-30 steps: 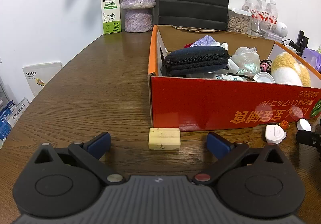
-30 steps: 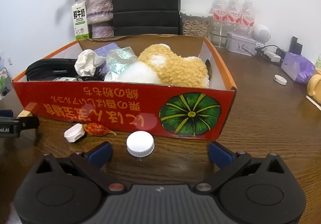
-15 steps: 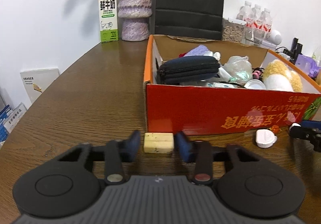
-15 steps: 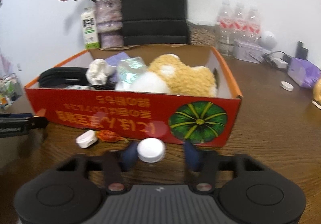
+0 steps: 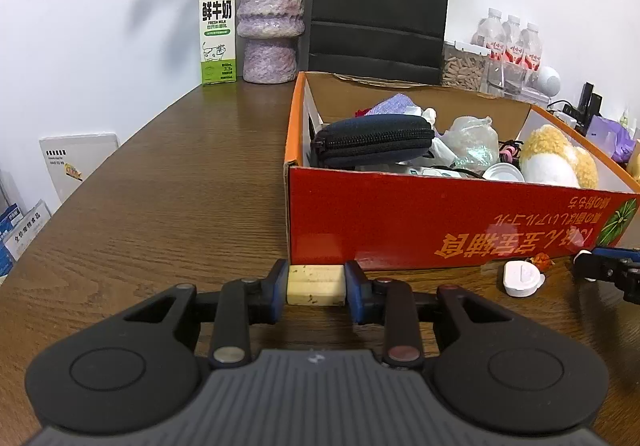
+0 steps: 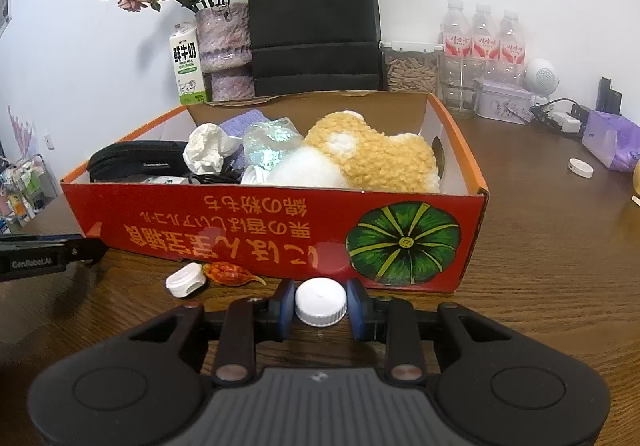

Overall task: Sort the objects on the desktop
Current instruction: 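Carry the soap bar and cap over the box and open both tools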

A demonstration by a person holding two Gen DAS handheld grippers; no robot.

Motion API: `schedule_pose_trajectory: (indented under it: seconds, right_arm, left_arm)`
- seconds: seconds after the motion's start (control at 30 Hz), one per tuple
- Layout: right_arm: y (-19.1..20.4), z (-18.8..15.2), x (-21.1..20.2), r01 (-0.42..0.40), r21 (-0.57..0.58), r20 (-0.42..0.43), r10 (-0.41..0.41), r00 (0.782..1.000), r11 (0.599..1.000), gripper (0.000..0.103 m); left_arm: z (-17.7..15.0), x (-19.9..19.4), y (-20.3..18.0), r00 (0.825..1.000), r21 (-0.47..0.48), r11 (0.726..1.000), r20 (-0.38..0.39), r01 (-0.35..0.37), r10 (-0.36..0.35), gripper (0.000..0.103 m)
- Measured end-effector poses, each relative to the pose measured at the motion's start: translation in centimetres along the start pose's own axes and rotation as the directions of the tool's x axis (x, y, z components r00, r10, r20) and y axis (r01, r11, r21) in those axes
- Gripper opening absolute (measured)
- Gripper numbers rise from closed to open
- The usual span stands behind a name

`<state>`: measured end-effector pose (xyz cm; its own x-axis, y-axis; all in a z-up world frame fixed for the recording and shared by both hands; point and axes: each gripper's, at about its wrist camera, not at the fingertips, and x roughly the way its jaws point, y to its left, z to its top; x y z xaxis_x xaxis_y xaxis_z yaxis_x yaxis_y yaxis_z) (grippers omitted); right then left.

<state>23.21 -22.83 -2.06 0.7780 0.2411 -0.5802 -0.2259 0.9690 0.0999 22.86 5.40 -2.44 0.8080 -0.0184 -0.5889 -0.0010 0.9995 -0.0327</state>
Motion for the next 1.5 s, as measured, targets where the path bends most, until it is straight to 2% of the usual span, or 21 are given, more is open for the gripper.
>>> schedule_pose_trajectory:
  seconds: [0.17, 0.37, 0.57, 0.77, 0.87, 1.03, 1.23, 1.3, 1.37, 1.43, 1.5]
  right_arm:
    - [0.4, -0.2, -1.0, 0.006, -0.022, 0.038, -0.005, 0.999, 1.000, 0.027]
    - [0.8, 0.6, -3.5, -0.018, -0.039, 0.105, 0.022, 0.994, 0.999, 0.027]
    - [1.2, 2.7, -5.3, -0.026, -0.059, 0.180, 0.036, 0.983, 0.998, 0.027]
    - [1.9, 5.4, -6.0, -0.029, -0.085, 0.239, 0.049, 0.970, 0.996, 0.027]
    - [2.2, 6.9, -5.8, -0.030, -0.090, 0.266, 0.054, 0.962, 0.995, 0.027]
    - [2.6, 9.3, -4.5, -0.022, -0.108, 0.297, 0.054, 0.953, 0.994, 0.027]
    - [2.1, 11.3, -1.4, -0.008, -0.102, 0.289, 0.037, 0.957, 0.995, 0.027]
    - [1.5, 11.2, -0.3, -0.018, -0.083, 0.290, 0.041, 0.956, 0.996, 0.027]
    - [0.7, 10.5, 0.7, -0.050, -0.062, 0.295, 0.066, 0.953, 0.997, 0.027]
    - [0.6, 10.0, 1.6, -0.052, -0.077, 0.264, 0.071, 0.962, 0.996, 0.027]
    - [0.3, 9.7, 2.2, -0.054, -0.080, 0.248, 0.072, 0.966, 0.995, 0.027]
  left_arm:
    - [0.1, -1.1, 0.2, 1.000, -0.022, 1.000, 0.024, 0.004, -0.004, 0.030]
    - [1.1, -3.8, 0.0, 0.994, -0.023, 1.000, 0.106, 0.016, -0.014, 0.030]
    - [3.5, -6.3, -1.1, 0.977, -0.008, 0.998, 0.206, 0.064, -0.061, 0.030]
    - [6.4, -6.7, -3.5, 0.956, 0.012, 0.992, 0.266, 0.128, -0.127, 0.030]
    - [8.0, -6.2, -5.1, 0.944, 0.027, 0.986, 0.288, 0.162, -0.163, 0.031]
    - [10.2, -4.1, -7.0, 0.939, 0.018, 0.984, 0.295, 0.178, -0.175, 0.031]
    - [11.6, -0.6, -8.0, 0.951, 0.000, 0.989, 0.274, 0.146, -0.141, 0.031]
    - [11.2, 0.6, -8.0, 0.953, -0.009, 0.990, 0.273, 0.140, -0.132, 0.031]
    - [10.5, 1.5, -8.1, 0.953, 0.003, 0.995, 0.288, 0.100, -0.097, 0.031]
    - [9.8, 2.1, -8.4, 0.953, 0.037, 0.998, 0.297, 0.047, -0.056, 0.031]
    - [9.7, 2.7, -8.4, 0.961, 0.037, 0.998, 0.269, 0.048, -0.056, 0.031]
